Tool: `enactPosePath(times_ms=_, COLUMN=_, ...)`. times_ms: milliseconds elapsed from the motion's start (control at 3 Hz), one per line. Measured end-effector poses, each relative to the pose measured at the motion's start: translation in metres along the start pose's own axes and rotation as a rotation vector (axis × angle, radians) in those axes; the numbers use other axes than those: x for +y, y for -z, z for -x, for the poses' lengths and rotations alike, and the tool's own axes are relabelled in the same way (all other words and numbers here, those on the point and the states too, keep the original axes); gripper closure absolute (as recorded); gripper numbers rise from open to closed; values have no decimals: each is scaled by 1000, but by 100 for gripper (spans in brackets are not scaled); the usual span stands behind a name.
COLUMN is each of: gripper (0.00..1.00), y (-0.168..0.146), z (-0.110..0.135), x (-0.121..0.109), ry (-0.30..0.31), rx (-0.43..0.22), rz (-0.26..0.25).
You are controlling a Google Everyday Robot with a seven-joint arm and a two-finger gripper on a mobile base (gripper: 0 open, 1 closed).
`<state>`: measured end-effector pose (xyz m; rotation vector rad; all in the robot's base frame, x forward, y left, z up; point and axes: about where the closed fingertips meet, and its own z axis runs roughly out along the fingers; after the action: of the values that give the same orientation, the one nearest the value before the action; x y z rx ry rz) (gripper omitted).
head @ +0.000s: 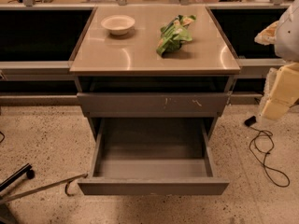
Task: Close middle drawer
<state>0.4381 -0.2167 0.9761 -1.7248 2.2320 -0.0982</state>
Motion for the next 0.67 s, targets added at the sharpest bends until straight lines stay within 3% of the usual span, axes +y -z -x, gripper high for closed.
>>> enactPosePath(times_ms=667, gripper=0, y=-7, z=3, x=5, ry=11, rx=-23, rz=5)
